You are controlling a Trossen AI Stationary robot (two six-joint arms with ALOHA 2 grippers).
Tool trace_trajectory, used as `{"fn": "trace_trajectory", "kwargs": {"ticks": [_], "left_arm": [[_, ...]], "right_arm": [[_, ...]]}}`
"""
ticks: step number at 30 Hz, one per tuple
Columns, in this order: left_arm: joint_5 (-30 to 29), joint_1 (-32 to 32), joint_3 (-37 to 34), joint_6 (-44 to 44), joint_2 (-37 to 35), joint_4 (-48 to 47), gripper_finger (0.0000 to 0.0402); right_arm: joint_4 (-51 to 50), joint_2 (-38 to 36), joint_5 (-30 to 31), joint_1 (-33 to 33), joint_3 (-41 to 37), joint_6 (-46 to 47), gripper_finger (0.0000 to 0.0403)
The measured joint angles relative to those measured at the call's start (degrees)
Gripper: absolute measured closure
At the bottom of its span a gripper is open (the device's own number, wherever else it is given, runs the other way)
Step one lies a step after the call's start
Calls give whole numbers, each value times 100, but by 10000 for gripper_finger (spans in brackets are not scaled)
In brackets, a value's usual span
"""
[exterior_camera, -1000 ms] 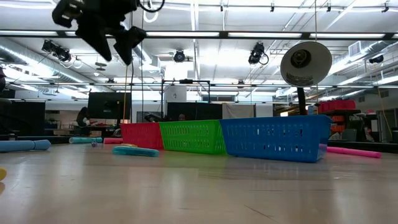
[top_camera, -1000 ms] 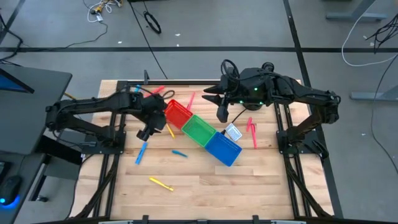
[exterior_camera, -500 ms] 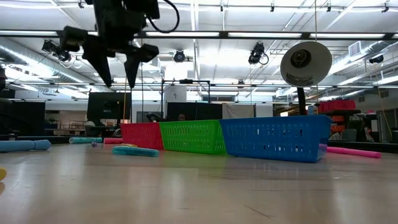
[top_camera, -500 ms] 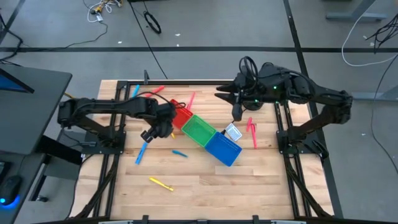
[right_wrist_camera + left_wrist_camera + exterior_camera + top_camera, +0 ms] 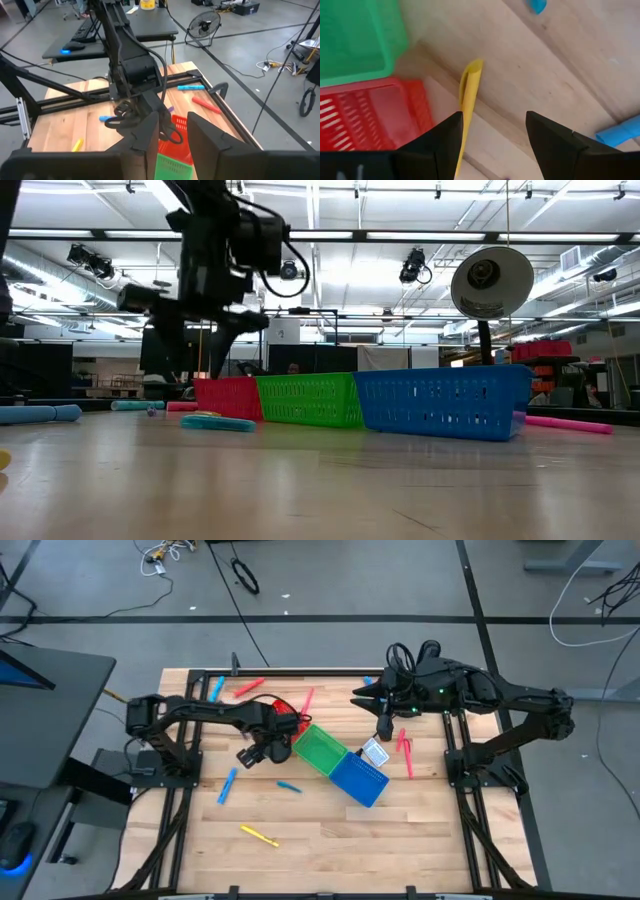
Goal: Pick & Place Markers
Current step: Put the right yellow marker pen into the red bin
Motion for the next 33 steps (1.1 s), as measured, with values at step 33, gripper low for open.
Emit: {"fn": "trace_trajectory", "kwargs": {"ticks": [33], "left_arm": [[5, -1, 4, -95, 1092, 722, 223]], "right_arm": [[118, -26, -39, 111, -8, -130, 301]]}}
